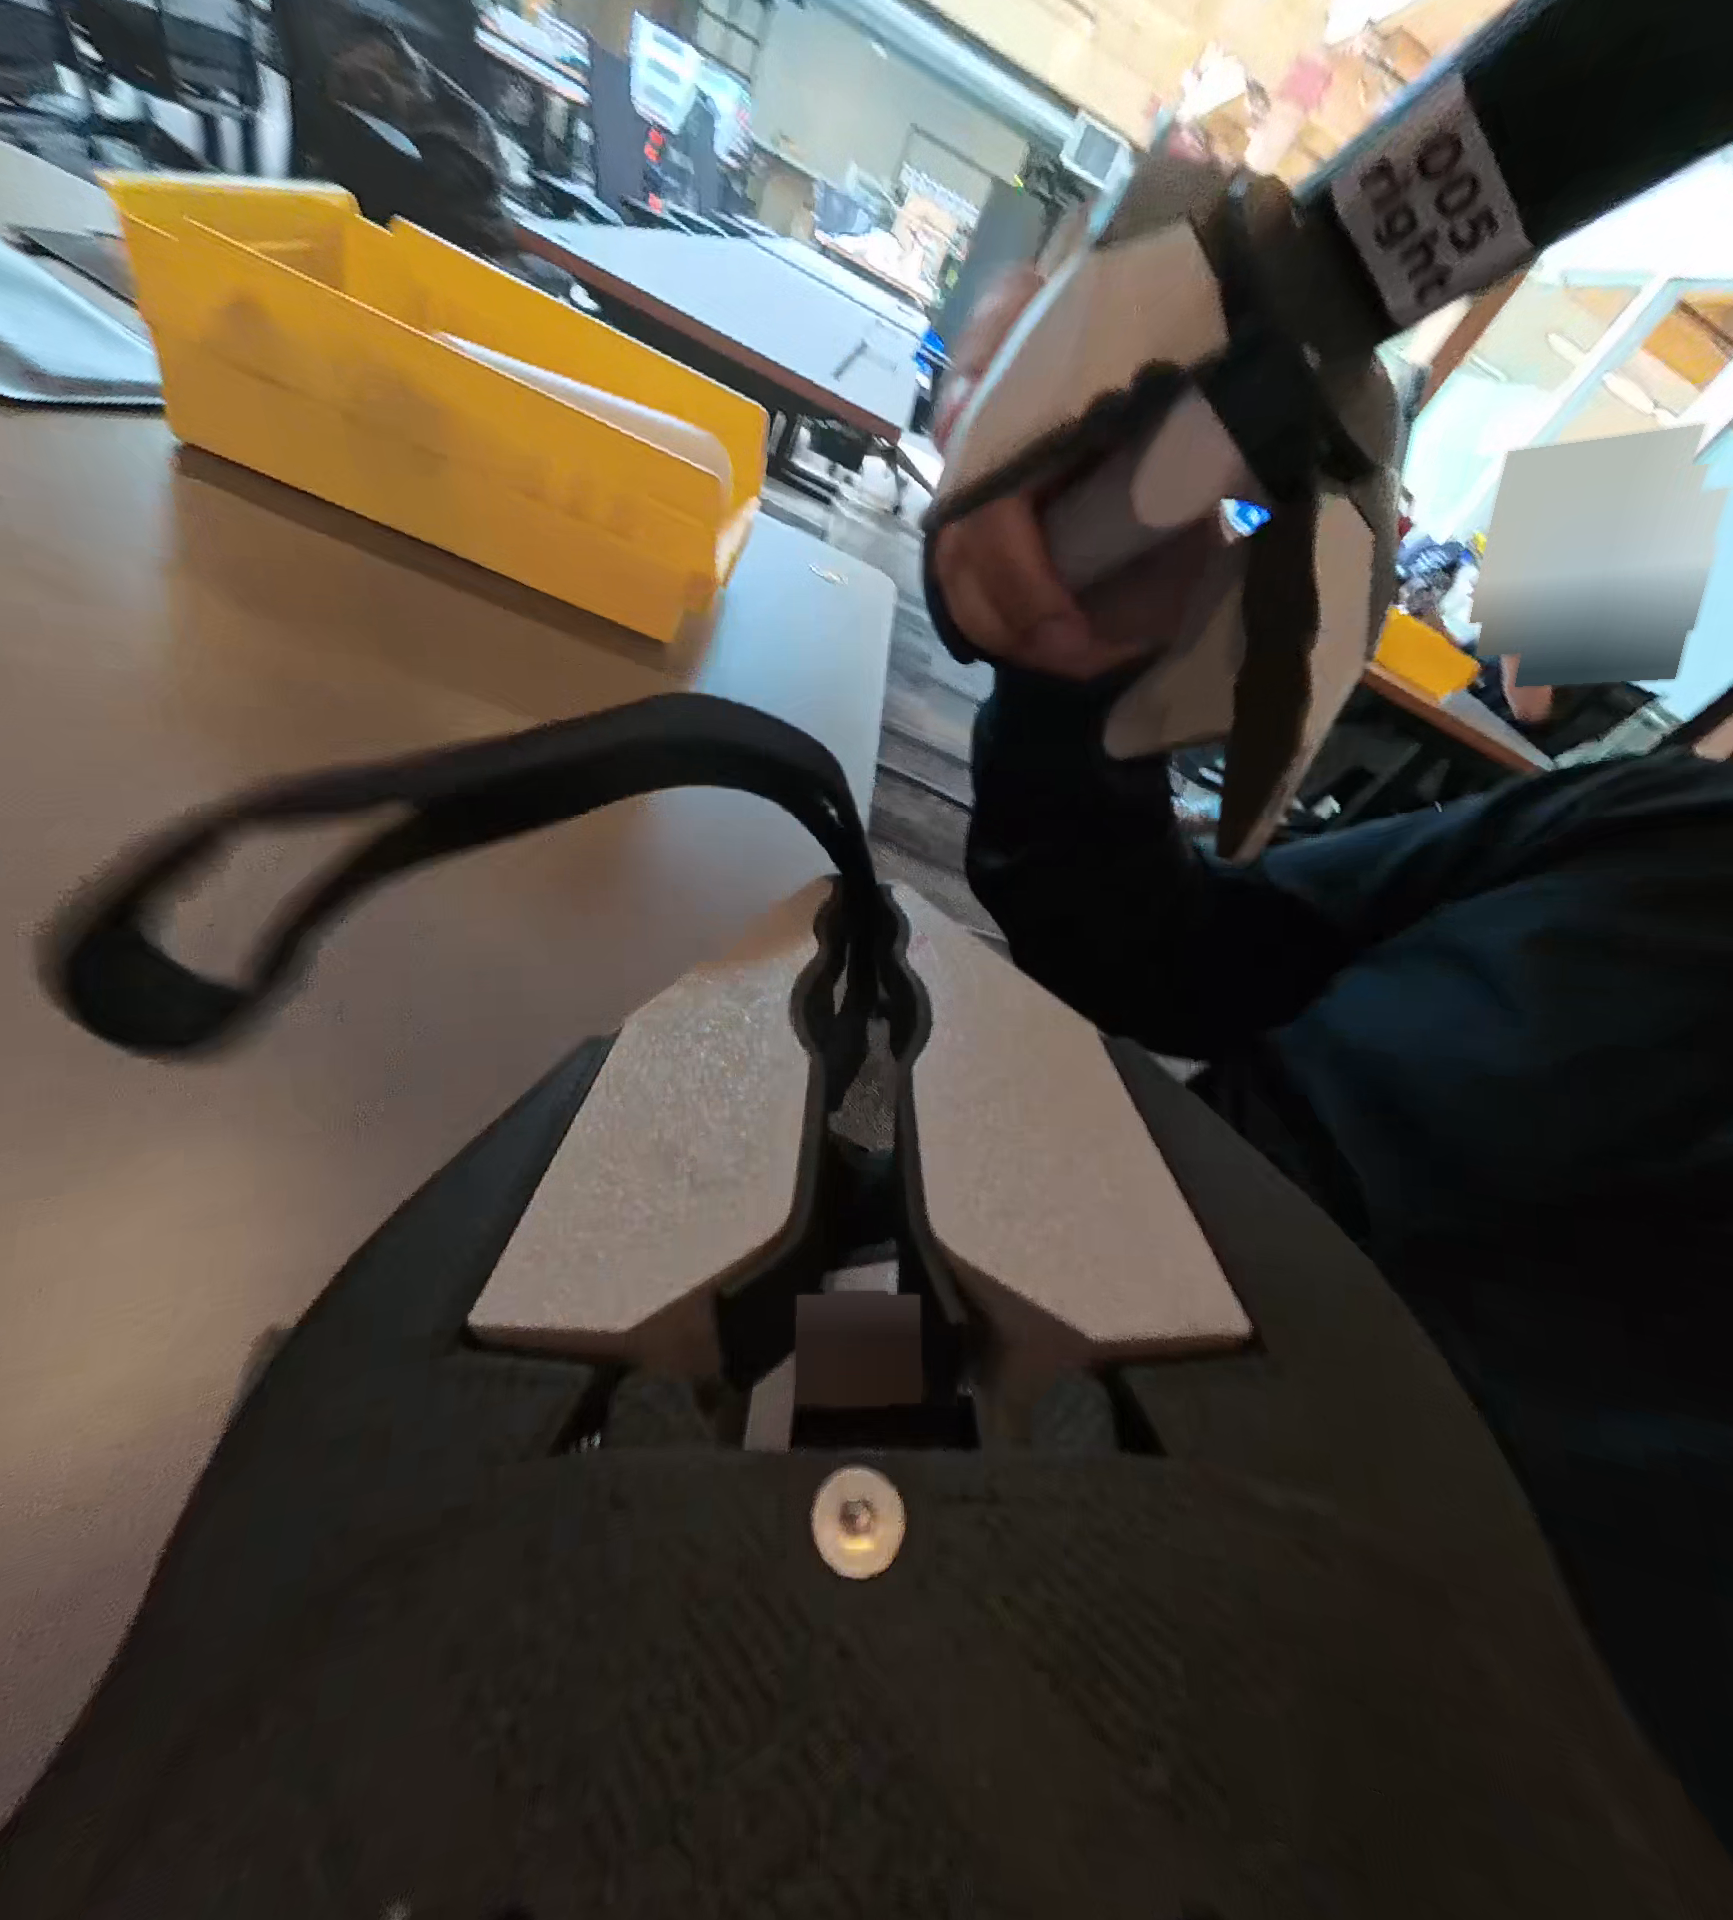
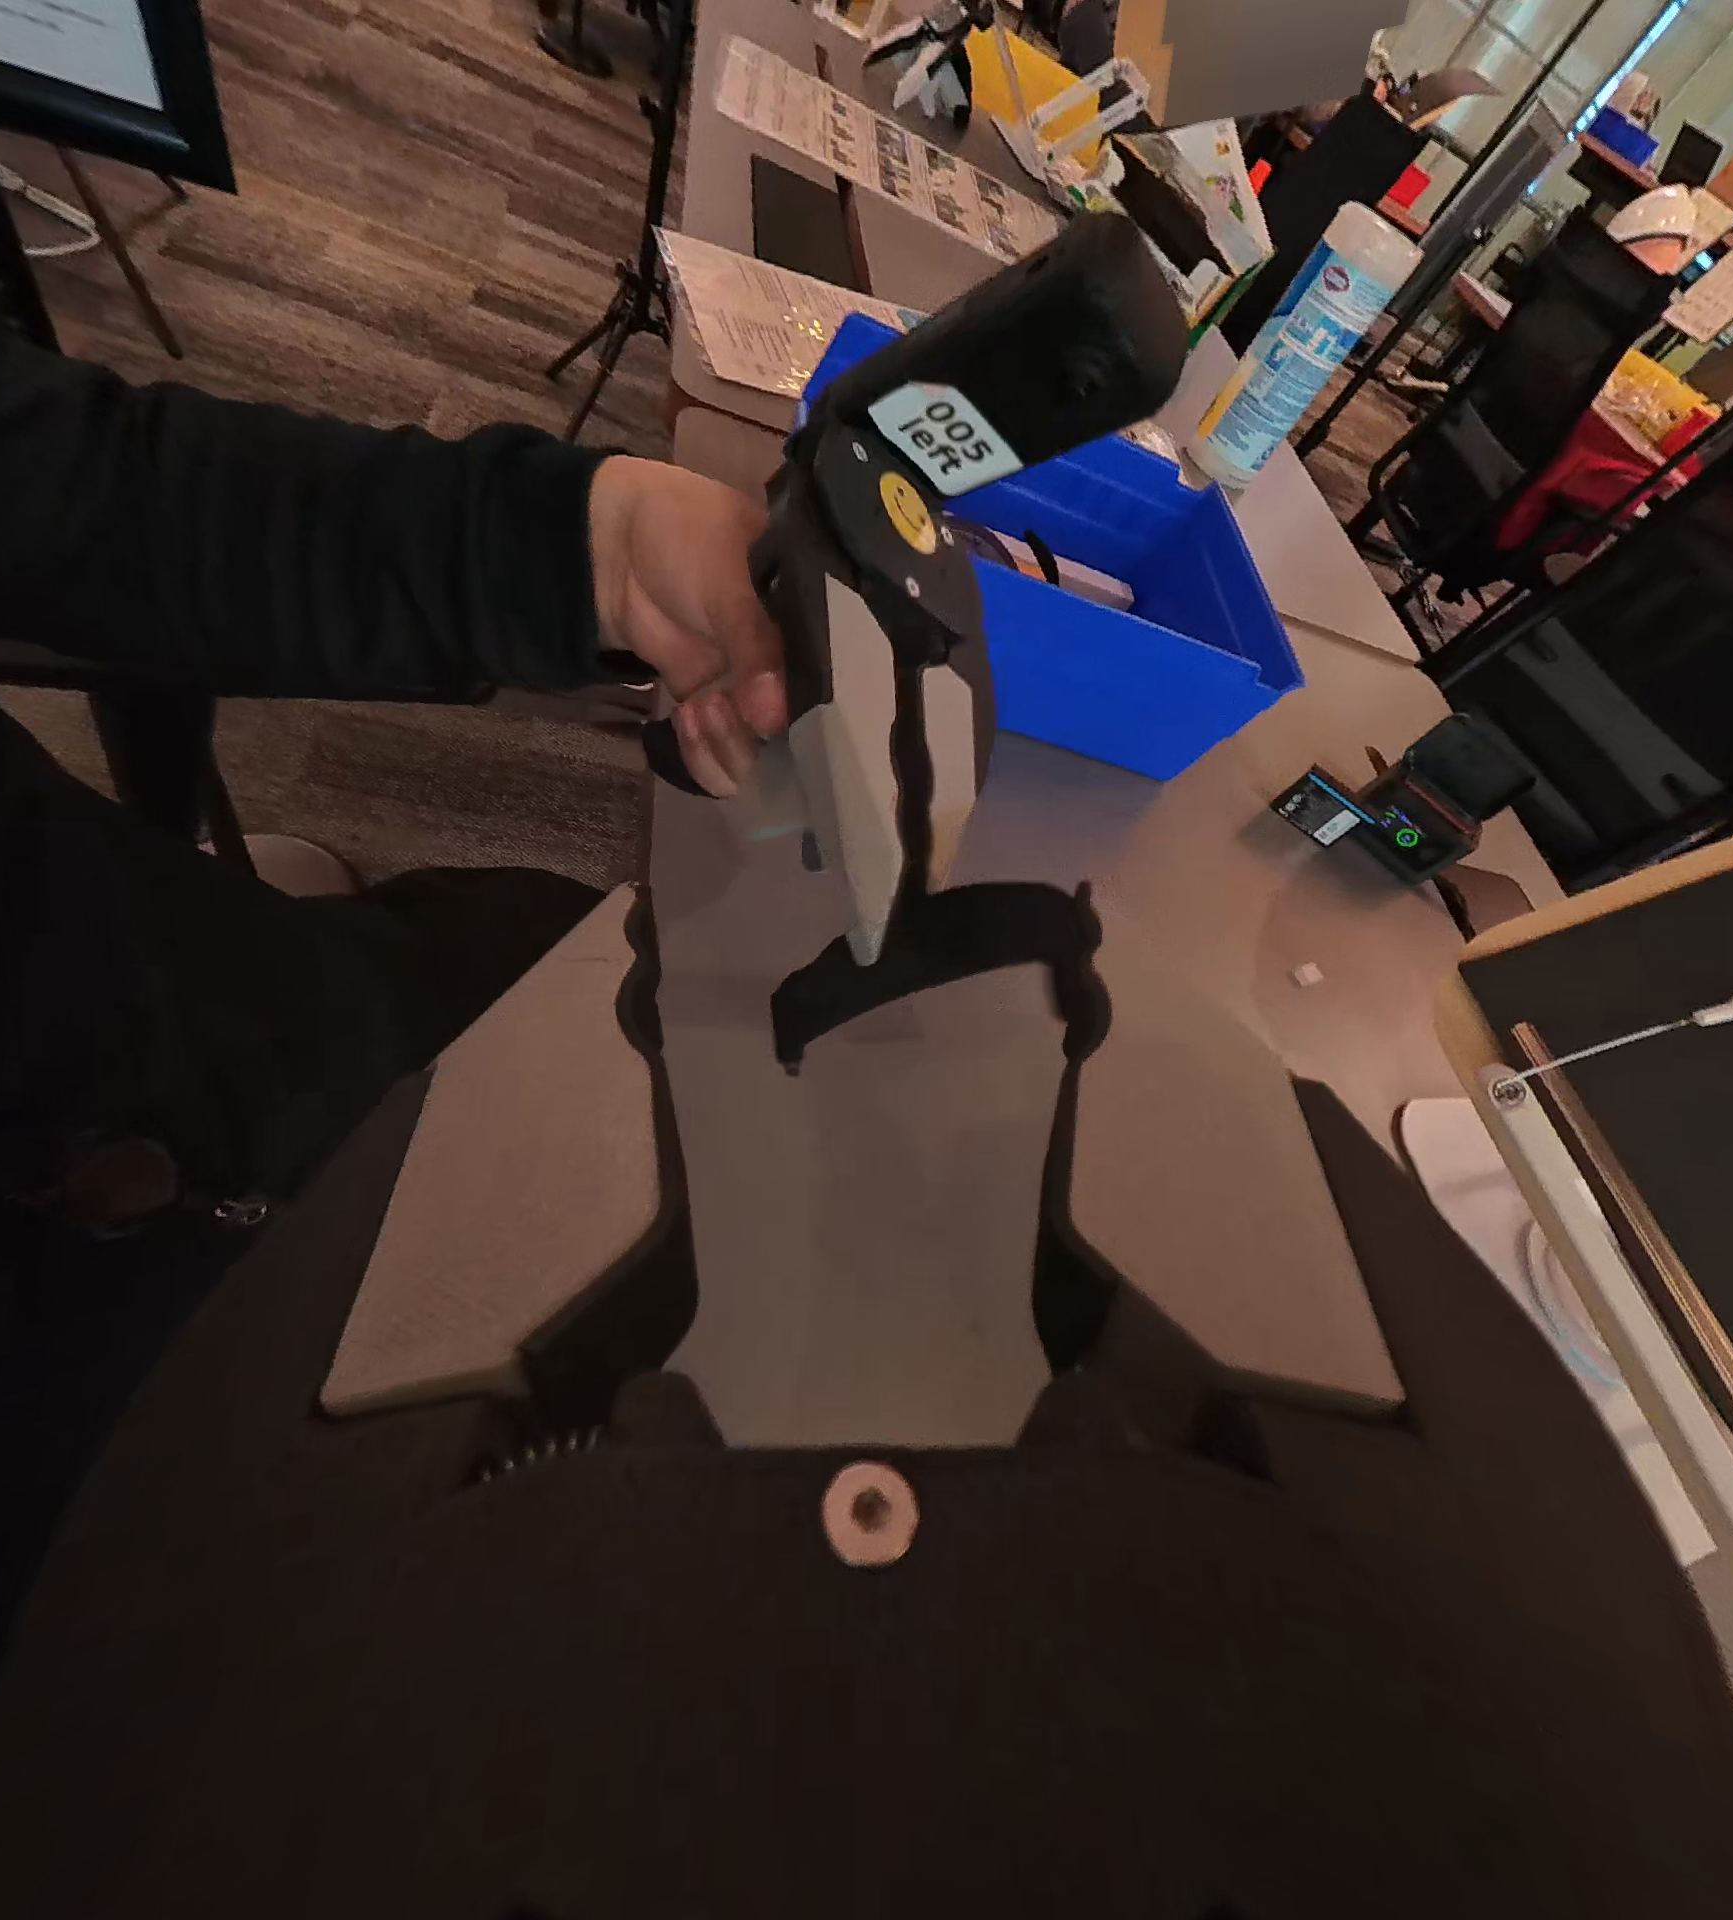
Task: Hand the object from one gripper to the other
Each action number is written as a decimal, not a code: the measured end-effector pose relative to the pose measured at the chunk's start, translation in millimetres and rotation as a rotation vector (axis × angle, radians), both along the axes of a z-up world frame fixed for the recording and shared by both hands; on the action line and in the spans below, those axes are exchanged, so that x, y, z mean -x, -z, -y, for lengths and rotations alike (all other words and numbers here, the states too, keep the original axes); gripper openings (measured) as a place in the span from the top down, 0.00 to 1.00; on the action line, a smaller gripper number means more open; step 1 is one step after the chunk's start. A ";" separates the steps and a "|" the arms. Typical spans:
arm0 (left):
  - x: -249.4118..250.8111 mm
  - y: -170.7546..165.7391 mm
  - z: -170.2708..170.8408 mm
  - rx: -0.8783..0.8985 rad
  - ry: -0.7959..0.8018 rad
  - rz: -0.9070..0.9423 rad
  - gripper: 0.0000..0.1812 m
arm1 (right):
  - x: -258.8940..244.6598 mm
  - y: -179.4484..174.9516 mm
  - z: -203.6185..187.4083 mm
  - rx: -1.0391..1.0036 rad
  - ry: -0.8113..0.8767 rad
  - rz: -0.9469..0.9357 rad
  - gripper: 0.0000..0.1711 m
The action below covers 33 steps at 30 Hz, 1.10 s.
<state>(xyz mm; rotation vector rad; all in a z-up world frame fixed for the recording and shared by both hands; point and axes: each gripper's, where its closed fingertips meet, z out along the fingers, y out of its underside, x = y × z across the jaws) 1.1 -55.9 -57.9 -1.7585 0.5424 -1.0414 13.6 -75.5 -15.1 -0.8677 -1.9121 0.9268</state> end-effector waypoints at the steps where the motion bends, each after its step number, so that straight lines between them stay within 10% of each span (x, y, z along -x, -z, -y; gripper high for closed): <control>1: -5.7 1.5 5.1 0.000 0.041 -0.006 0.99 | -2.1 1.9 2.2 -0.014 -0.022 0.001 0.54; 33: -47.5 -36.2 39.5 0.095 0.353 0.380 0.99 | 12.6 17.2 -38.9 -0.596 0.176 -0.135 0.60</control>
